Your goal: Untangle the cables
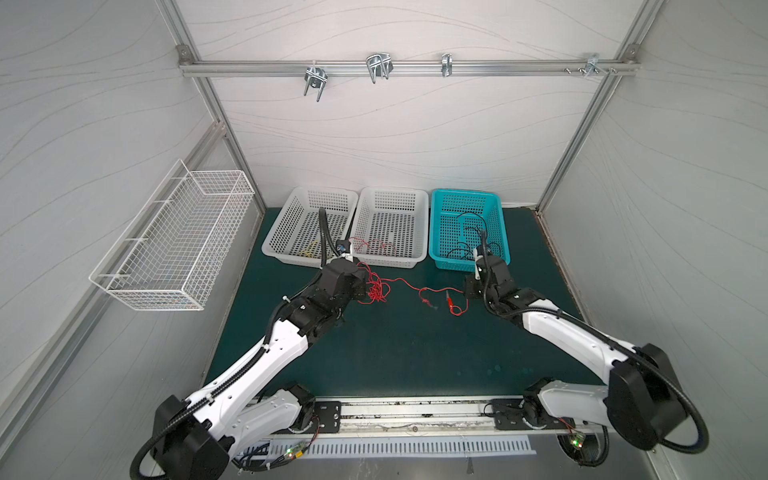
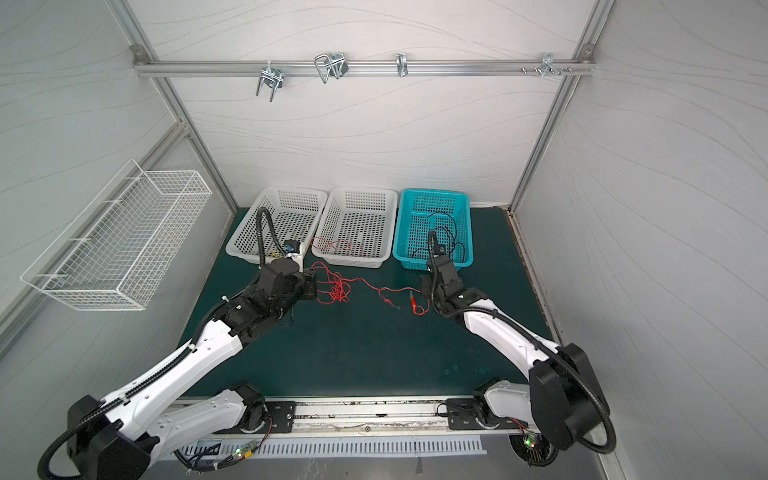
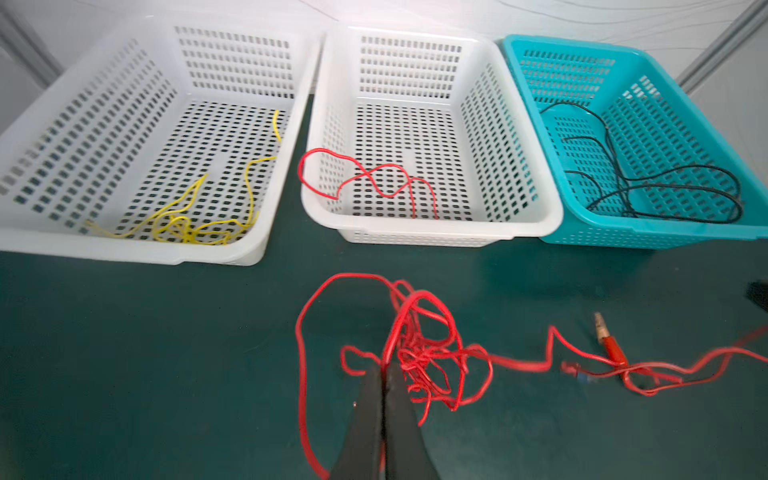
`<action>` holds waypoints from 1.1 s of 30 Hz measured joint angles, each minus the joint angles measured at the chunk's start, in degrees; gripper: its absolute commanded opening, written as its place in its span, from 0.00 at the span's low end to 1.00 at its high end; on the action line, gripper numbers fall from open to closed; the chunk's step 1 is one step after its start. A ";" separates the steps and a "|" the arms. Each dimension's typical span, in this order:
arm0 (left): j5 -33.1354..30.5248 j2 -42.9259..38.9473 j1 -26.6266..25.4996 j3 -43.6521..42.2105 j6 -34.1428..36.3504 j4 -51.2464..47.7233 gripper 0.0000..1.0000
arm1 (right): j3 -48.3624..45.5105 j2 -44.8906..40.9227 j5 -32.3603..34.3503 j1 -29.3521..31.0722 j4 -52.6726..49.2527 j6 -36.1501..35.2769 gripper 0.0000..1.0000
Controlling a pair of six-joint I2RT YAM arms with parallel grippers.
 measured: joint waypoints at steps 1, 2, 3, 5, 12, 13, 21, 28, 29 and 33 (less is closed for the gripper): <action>-0.48 -0.81 0.46 0.00 -0.04 -0.72 0.00 | -0.35 -1.20 0.48 -1.18 -0.61 0.28 0.00; -0.94 -1.64 0.81 0.00 -0.09 -1.27 0.00 | -0.59 -2.10 1.03 -2.29 -1.14 0.44 0.00; -1.46 -2.49 1.16 0.00 -0.07 -1.88 0.00 | -0.87 -3.02 1.44 -3.74 -1.79 0.79 0.00; -2.36 -4.04 1.60 -0.02 -0.11 -3.02 0.00 | -1.40 -4.55 2.40 -6.34 -3.08 1.25 0.00; -6.14 -8.13 2.80 -0.37 -0.63 -6.67 0.00 | -2.95 -9.35 4.48 -13.33 -7.37 2.21 0.00; -6.51 -8.50 3.02 -0.42 -0.81 -7.13 0.00 | -3.06 -10.03 4.55 -14.19 -7.78 2.34 0.00; -4.85 -10.49 3.41 -3.52 -1.57 -6.84 0.00 | -6.49 -15.85 -3.02 -16.41 -6.38 2.08 0.00; -0.66 -9.35 3.41 -4.81 -1.55 -5.86 0.00 | -6.38 -19.71 -16.72 -10.56 -1.95 -2.43 0.00; 0.02 -9.27 3.41 -4.94 -1.53 -5.31 0.00 | -5.57 -19.47 -18.10 -8.90 -1.40 -2.99 0.00; 3.37 -9.31 3.41 -6.64 -1.42 -1.73 0.00 | -0.17 -14.99 -21.64 -2.27 0.96 -4.81 0.00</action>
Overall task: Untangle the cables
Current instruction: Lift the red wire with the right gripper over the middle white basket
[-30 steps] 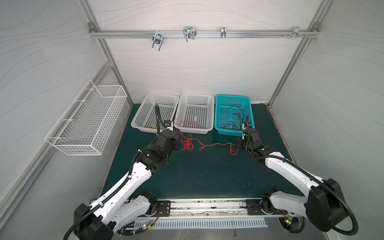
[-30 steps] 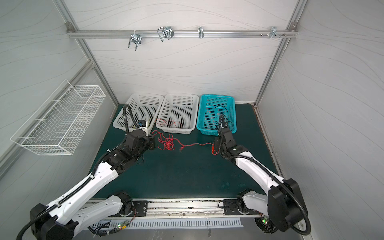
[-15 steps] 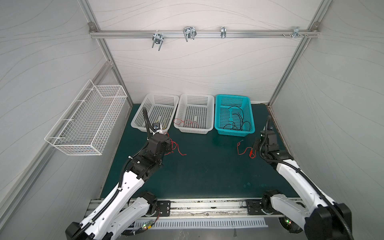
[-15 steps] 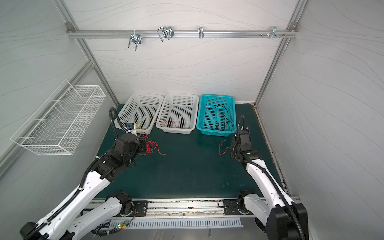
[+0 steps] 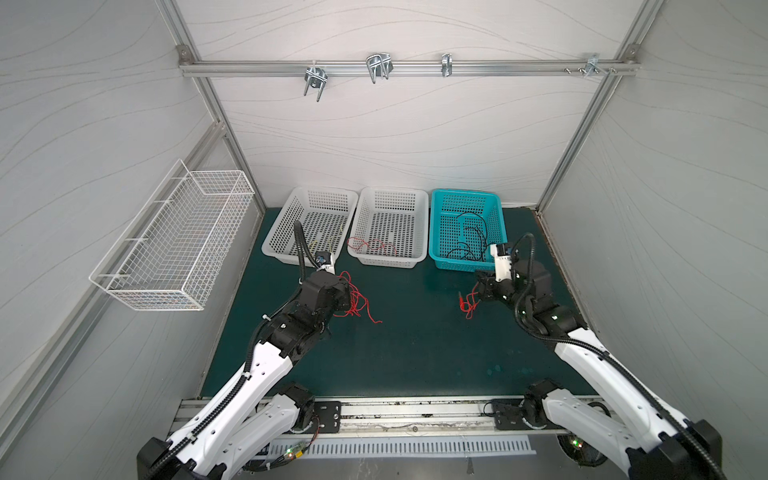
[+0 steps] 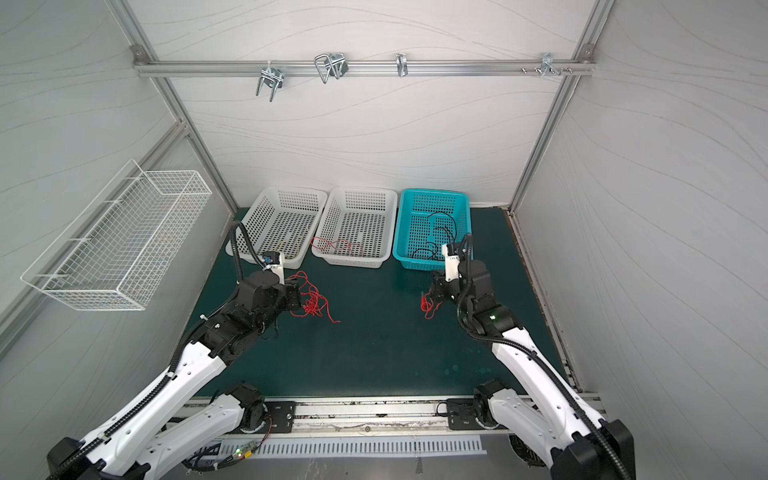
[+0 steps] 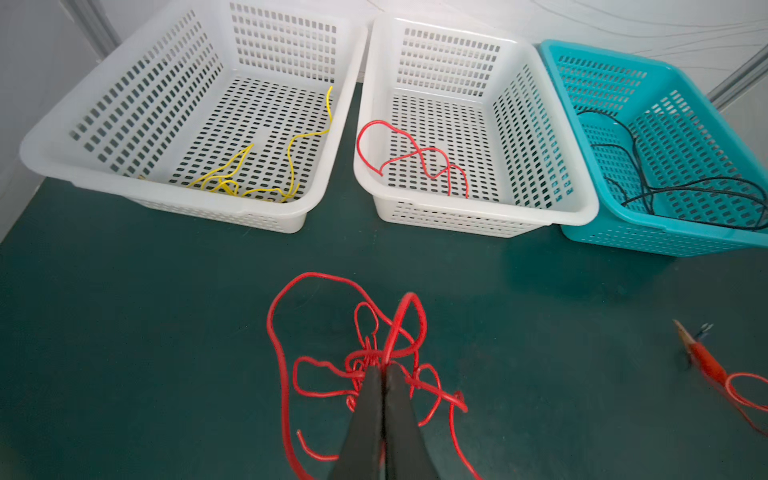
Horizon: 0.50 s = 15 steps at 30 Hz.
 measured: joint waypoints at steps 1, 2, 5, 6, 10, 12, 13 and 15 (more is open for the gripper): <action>0.76 -0.11 0.00 -0.57 0.07 0.79 0.00 | 1.49 1.51 -0.31 1.31 0.61 -0.35 0.00; 1.42 -0.22 0.00 -1.14 0.09 1.42 0.00 | 3.41 3.63 -0.59 2.80 1.36 -0.76 0.00; 3.06 -0.44 0.00 -1.97 0.13 2.32 0.00 | 10.08 10.69 -1.05 6.62 3.41 -2.54 0.00; 3.56 -0.55 0.00 -1.97 0.13 2.40 0.00 | 12.63 13.18 -1.07 7.52 4.13 -3.19 0.00; 4.48 -1.36 0.00 -1.97 0.09 2.43 0.00 | 22.62 22.21 -1.27 9.38 6.78 -5.11 0.00; 4.87 -2.12 0.00 -2.16 0.04 2.43 0.00 | 28.28 26.84 -1.31 9.57 7.96 -6.12 0.00; 4.94 -2.56 0.00 -2.45 -0.04 2.45 0.00 | 30.58 28.57 -1.31 9.57 8.24 -6.49 0.00; 5.11 -3.69 0.00 -3.30 -0.26 2.40 0.00 | 36.39 32.81 -1.27 9.57 9.07 -7.26 0.00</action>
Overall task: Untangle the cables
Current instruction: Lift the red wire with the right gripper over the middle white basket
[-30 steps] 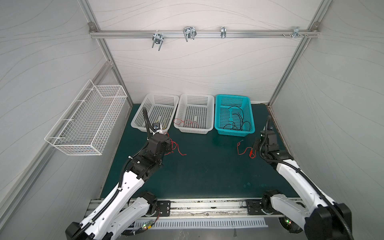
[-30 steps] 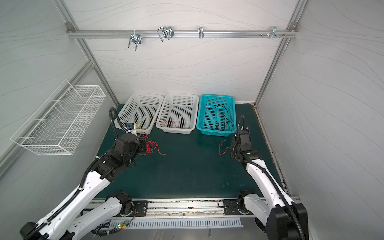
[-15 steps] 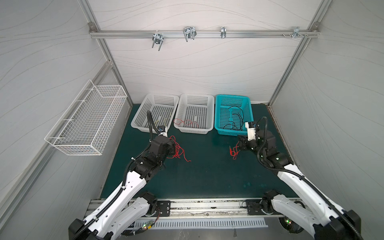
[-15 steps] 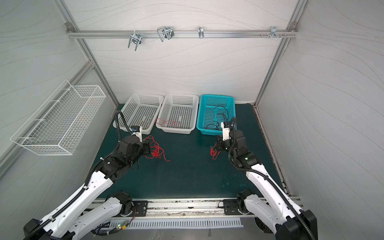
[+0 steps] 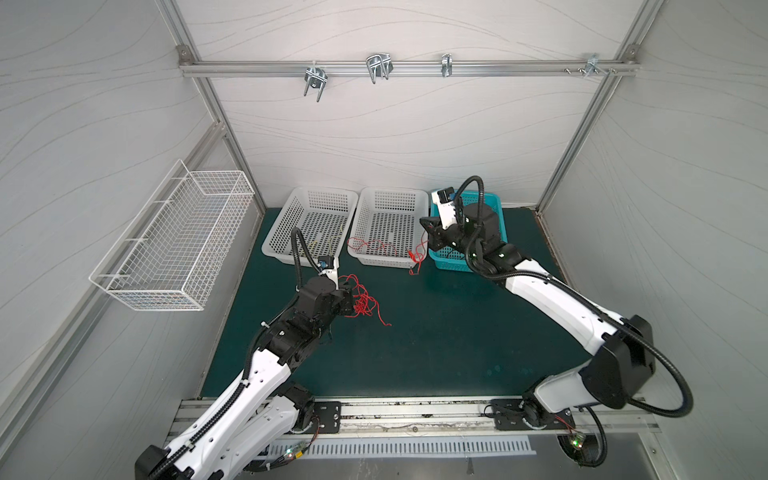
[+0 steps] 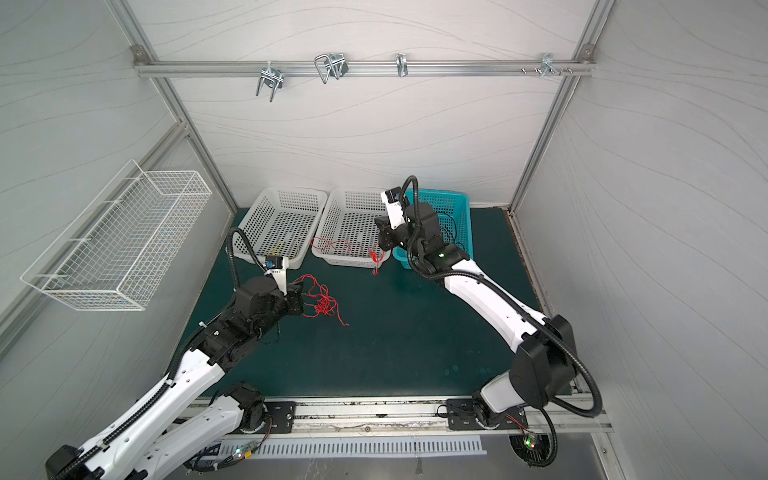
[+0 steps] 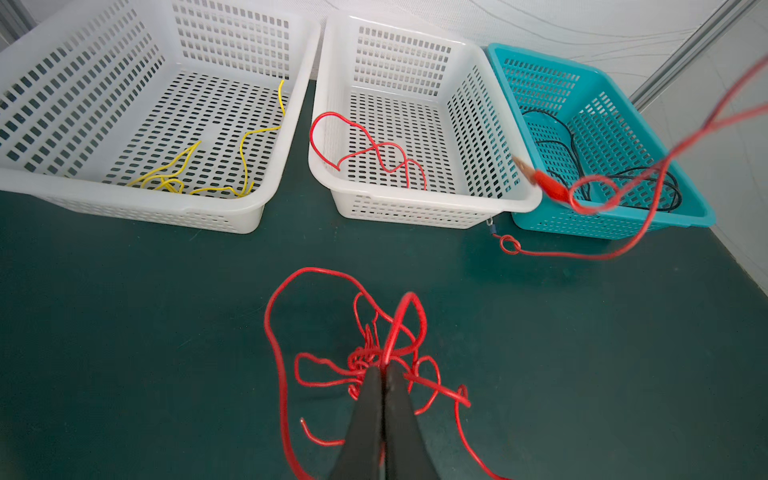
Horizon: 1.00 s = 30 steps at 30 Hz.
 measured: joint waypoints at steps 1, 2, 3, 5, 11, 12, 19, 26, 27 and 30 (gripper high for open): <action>0.04 -0.48 0.00 -0.44 -0.15 0.00 0.00 | 2.10 1.42 0.04 0.00 0.31 -0.37 0.00; 0.09 -1.01 0.00 -0.94 -0.39 0.00 0.00 | 4.52 3.13 0.04 0.00 0.63 -0.72 0.00; 0.17 -1.38 0.00 -1.33 -0.59 -0.02 0.00 | 6.97 4.83 0.11 -0.02 0.96 -1.05 0.00; 0.24 -1.86 0.00 -1.92 -0.98 -0.04 0.00 | 10.67 7.52 0.42 -0.02 1.66 -1.60 0.00; 0.90 -2.01 0.00 -2.08 -1.68 -0.11 0.00 | 17.53 14.38 1.11 -0.57 3.30 -1.77 0.00; 1.03 -1.97 0.00 -2.08 -1.79 -0.13 0.00 | 17.73 15.04 1.09 -0.79 3.58 -1.68 0.00; 1.53 -0.81 0.00 -2.08 -2.03 0.02 0.00 | 21.55 18.97 0.85 -2.91 4.66 -1.46 0.00; 2.32 1.99 0.00 -1.88 -2.03 0.02 0.00 | 29.73 21.44 -1.73 -4.81 5.81 -0.04 0.00; 2.34 2.14 0.00 -1.88 -2.03 0.02 0.00 | 30.12 21.44 -2.23 -5.01 6.40 0.42 0.00; 2.36 2.40 0.00 -1.88 -2.03 0.02 0.00 | 30.51 21.49 -3.56 -5.35 7.67 1.36 0.00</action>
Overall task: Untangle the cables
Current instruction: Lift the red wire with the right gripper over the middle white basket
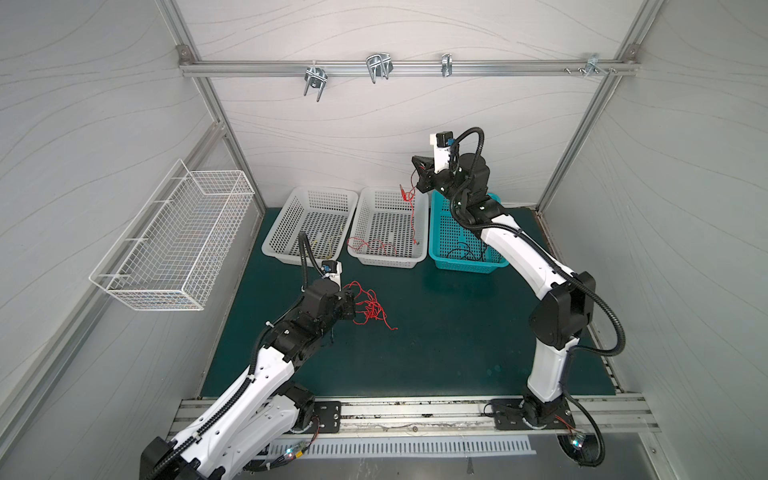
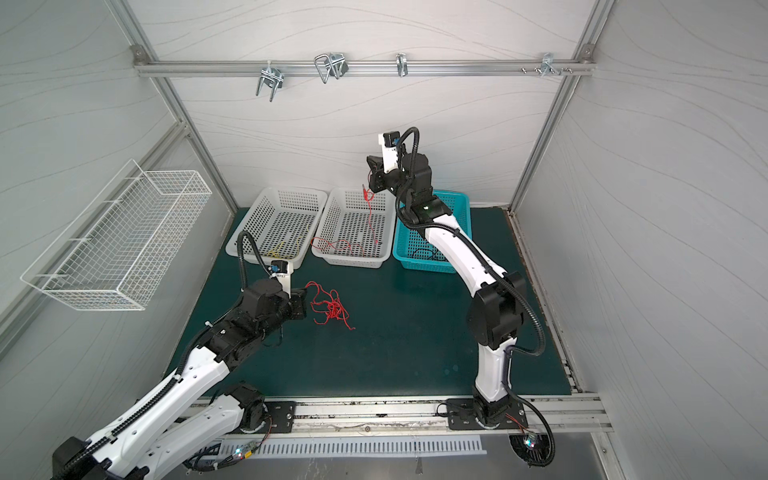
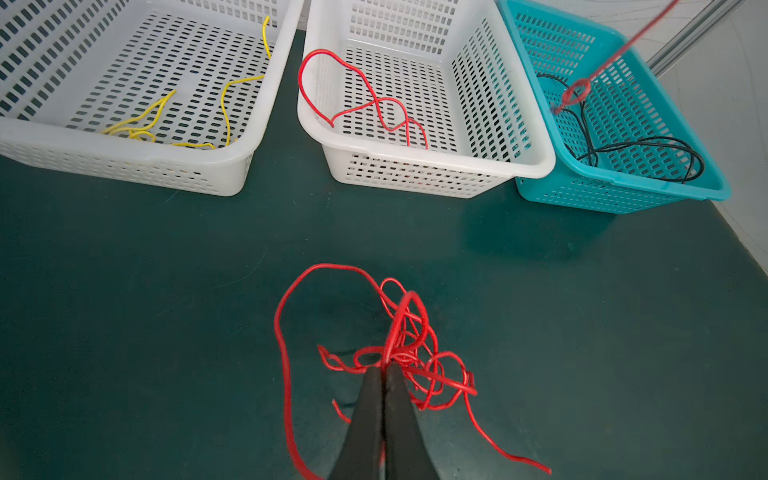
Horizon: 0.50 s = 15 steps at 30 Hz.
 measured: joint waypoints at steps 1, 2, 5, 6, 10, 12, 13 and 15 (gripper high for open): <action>0.02 0.04 0.00 0.00 0.00 0.00 0.00 | 0.00 0.04 -0.35 -0.04 0.15 0.22 0.00; 0.02 0.09 0.00 0.02 0.00 0.00 0.00 | 0.00 0.22 -0.76 -0.09 0.35 0.55 0.00; 0.02 0.31 0.00 0.13 0.00 0.02 0.00 | 0.00 1.16 -1.68 -0.11 0.44 1.11 0.00; 0.02 0.39 0.00 0.13 0.00 0.02 0.00 | -0.07 1.62 -1.97 -0.11 0.42 1.36 0.00; 0.02 0.46 0.00 0.13 0.00 0.02 0.00 | -2.84 2.84 -2.47 -0.11 0.46 2.16 0.00; 0.04 0.46 0.00 0.13 0.00 0.00 0.00 | -5.70 3.32 -2.67 -0.09 0.42 2.93 0.00; 0.02 0.46 0.00 0.13 0.00 0.00 0.00 | -7.08 3.61 -2.71 -0.09 0.42 3.10 0.00; 0.02 0.46 0.00 0.13 0.00 0.00 0.00 | -9.79 4.44 -2.82 -0.09 0.02 3.61 0.00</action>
